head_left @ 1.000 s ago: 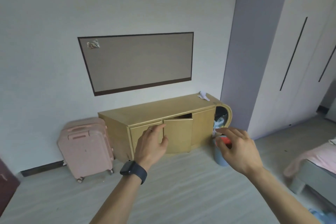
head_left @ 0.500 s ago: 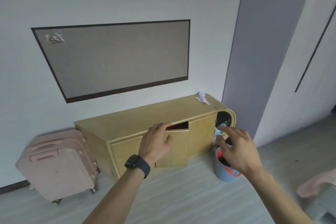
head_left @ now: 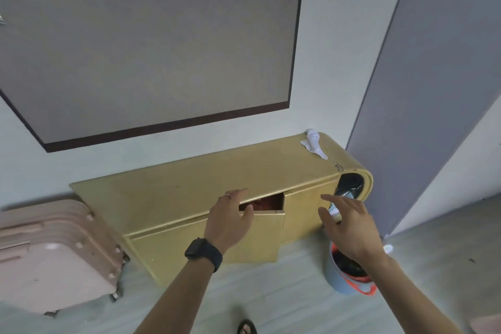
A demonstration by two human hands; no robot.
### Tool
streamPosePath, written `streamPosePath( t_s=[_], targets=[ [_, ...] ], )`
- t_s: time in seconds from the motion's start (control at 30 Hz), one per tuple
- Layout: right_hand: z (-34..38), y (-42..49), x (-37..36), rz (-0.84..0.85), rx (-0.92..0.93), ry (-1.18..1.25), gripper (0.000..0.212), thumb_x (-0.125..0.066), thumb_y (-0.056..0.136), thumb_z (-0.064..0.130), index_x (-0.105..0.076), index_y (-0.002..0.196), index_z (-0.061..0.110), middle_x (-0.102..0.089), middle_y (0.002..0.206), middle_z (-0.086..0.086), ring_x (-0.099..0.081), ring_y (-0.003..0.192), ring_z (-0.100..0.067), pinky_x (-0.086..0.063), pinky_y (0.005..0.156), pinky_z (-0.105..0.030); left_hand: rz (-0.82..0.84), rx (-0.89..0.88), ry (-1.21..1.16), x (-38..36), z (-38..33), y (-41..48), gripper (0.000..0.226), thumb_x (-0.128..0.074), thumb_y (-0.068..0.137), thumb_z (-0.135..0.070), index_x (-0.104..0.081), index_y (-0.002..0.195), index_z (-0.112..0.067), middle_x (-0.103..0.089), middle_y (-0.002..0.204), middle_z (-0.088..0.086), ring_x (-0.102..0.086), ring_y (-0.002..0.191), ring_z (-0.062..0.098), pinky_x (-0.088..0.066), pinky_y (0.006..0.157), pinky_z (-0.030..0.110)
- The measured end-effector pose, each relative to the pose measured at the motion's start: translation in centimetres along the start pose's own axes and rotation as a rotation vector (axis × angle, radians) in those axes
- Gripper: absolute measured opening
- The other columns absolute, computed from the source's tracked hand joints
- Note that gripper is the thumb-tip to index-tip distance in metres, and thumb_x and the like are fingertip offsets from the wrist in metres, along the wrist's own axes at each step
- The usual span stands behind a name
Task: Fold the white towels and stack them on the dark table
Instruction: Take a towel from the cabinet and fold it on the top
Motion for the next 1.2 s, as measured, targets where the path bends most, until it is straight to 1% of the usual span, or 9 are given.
streamPosePath(
  t_s=[0.17,0.3,0.43,0.53,0.63,0.8,0.97,1.07,1.2],
  targets=[
    [-3.4,8.4,-5.7,0.087,-0.116,-0.038,0.037,-0.058,0.094,0.040,-0.062,0.129,0.029,-0.065,0.127,0.002,-0.049,0.125,-0.025,-0.045,0.101,-0.045,0.106,0.078,-0.016,-5.1,3.8,10.0,0.045,-0.048,0.096,-0.036,-0.049,0.141,-0.031,-0.050,0.143,-0.008,-0.043,0.133,0.014,-0.036,0.111,0.034],
    [-6.2,13.7,-9.1,0.183,-0.183,-0.041,0.044,-0.049,0.090,0.050,-0.062,0.127,0.031,-0.068,0.114,0.004,-0.056,0.116,-0.024,-0.049,0.095,-0.043,0.204,0.110,0.022,-8.1,5.3,17.0,0.045,-0.049,0.096,-0.033,-0.048,0.142,-0.031,-0.050,0.144,-0.004,-0.043,0.133,0.017,-0.036,0.110,0.034],
    [-10.2,18.7,-12.1,0.272,-0.249,-0.043,0.040,-0.052,0.092,0.047,-0.061,0.128,0.031,-0.067,0.122,0.004,-0.056,0.120,-0.023,-0.050,0.097,-0.044,0.286,0.138,0.050,-12.1,5.6,23.1,0.046,-0.050,0.096,-0.033,-0.048,0.142,-0.030,-0.051,0.143,-0.001,-0.045,0.131,0.020,-0.037,0.108,0.034],
    [-14.0,22.9,-14.7,0.386,-0.327,-0.012,0.048,-0.047,0.089,0.051,-0.057,0.131,0.030,-0.066,0.125,0.004,-0.057,0.120,-0.022,-0.051,0.096,-0.046,0.335,0.162,0.074,-15.7,5.6,27.3,0.046,-0.050,0.096,-0.033,-0.047,0.142,-0.030,-0.051,0.142,0.000,-0.045,0.130,0.020,-0.038,0.106,0.033],
    [-18.0,28.0,-17.3,0.464,-0.373,0.002,0.056,-0.046,0.087,0.054,-0.054,0.135,0.026,-0.063,0.130,0.001,-0.056,0.121,-0.025,-0.049,0.099,-0.049,0.361,0.189,0.090,-19.5,5.7,31.6,0.046,-0.049,0.097,-0.032,-0.046,0.142,-0.030,-0.049,0.144,-0.001,-0.044,0.130,0.020,-0.038,0.107,0.033],
    [-24.8,38.7,-21.3,0.536,-0.424,-0.042,0.047,-0.054,0.093,0.043,-0.052,0.135,0.024,-0.063,0.127,0.001,-0.058,0.112,-0.023,-0.049,0.092,-0.041,0.402,0.308,0.146,-25.1,6.4,39.3,0.051,-0.046,0.095,-0.032,-0.041,0.146,-0.028,-0.043,0.150,0.003,-0.041,0.135,0.025,-0.036,0.110,0.039],
    [-30.2,48.4,-25.3,0.525,-0.447,-0.112,0.048,-0.055,0.095,0.038,-0.049,0.137,0.018,-0.056,0.132,-0.008,-0.052,0.121,-0.030,-0.043,0.098,-0.044,0.418,0.393,0.240,-30.0,8.3,45.2,0.056,-0.045,0.095,-0.032,-0.032,0.149,-0.030,-0.033,0.157,0.003,-0.032,0.142,0.024,-0.026,0.115,0.038],
    [-33.3,52.4,-28.3,0.525,-0.445,-0.158,0.051,-0.056,0.095,0.036,-0.045,0.141,0.017,-0.048,0.141,-0.008,-0.051,0.122,-0.031,-0.044,0.096,-0.043,0.416,0.422,0.251,-33.5,9.8,48.0,0.063,-0.046,0.094,-0.038,-0.023,0.152,-0.033,-0.025,0.161,0.004,-0.026,0.145,0.025,-0.021,0.118,0.040],
    [-36.9,54.7,-32.0,0.561,-0.442,-0.205,0.045,-0.054,0.097,0.034,-0.045,0.139,0.020,-0.043,0.144,-0.004,-0.047,0.120,-0.033,-0.043,0.096,-0.044,0.466,0.427,0.288,-38.7,11.0,50.2,0.070,-0.040,0.098,-0.048,-0.001,0.156,-0.038,0.001,0.166,-0.001,0.000,0.152,0.023,-0.004,0.122,0.048]
  ],
)
Point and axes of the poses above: each hand's wrist, its own y-axis towards the middle knuckle, its own x-axis out of the back of the hand, z = x × y, the point moved 4 cm from there along y, towards the middle knuckle
